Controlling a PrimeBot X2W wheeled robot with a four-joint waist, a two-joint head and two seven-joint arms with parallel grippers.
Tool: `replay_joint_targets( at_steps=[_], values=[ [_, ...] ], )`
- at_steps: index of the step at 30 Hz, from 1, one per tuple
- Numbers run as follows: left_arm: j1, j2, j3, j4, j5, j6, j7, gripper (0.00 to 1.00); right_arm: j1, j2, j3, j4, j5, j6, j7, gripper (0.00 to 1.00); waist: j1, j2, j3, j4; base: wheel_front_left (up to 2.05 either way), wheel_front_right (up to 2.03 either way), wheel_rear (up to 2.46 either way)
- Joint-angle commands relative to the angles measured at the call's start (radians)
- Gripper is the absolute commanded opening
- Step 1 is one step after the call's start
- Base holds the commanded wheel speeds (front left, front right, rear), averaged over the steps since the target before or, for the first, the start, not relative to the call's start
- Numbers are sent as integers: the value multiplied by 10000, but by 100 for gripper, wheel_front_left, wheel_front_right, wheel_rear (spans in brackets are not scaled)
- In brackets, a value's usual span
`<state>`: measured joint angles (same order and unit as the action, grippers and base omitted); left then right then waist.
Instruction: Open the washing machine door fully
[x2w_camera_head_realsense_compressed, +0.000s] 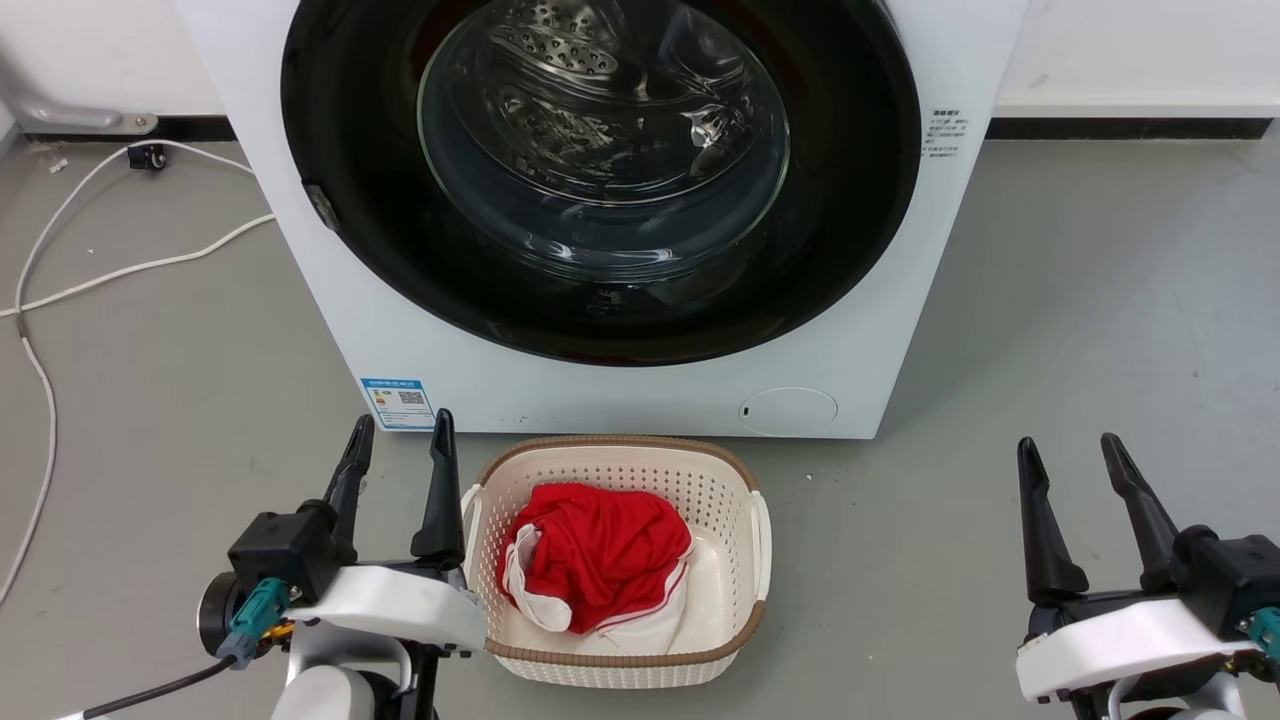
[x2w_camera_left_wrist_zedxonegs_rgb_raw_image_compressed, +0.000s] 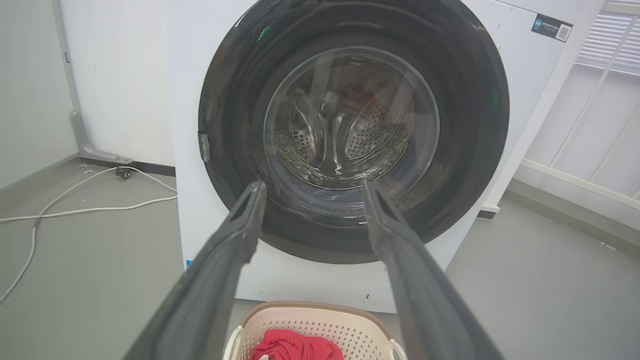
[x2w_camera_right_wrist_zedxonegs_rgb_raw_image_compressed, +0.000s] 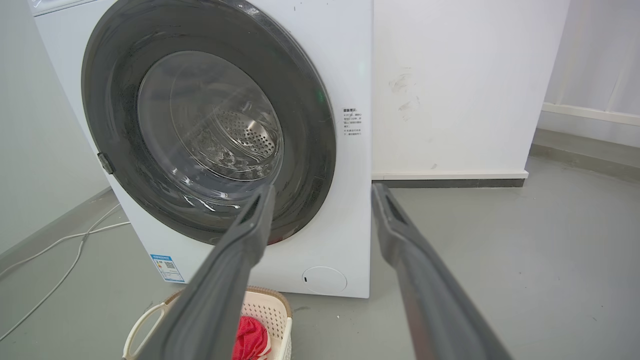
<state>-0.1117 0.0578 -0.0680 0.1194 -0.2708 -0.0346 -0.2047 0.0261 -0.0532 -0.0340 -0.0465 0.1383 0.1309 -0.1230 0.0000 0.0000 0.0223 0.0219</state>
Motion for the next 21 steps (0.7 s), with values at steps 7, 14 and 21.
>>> replay_joint_targets(
  at_steps=[7,14,21],
  values=[
    [-148,53,-99,-105,768,94,-210,100,119,33,29,-132,-617,-3,-126,100,0,0,0,34,0,0,0],
    [-123,55,-178,-127,1353,152,-338,100,145,38,-3,-66,-1057,-3,-164,100,0,0,-5,65,0,0,0],
    [-112,54,-222,-82,1843,154,-470,100,195,42,-14,33,-1365,-4,-206,100,0,0,-14,91,0,0,0]
  ],
)
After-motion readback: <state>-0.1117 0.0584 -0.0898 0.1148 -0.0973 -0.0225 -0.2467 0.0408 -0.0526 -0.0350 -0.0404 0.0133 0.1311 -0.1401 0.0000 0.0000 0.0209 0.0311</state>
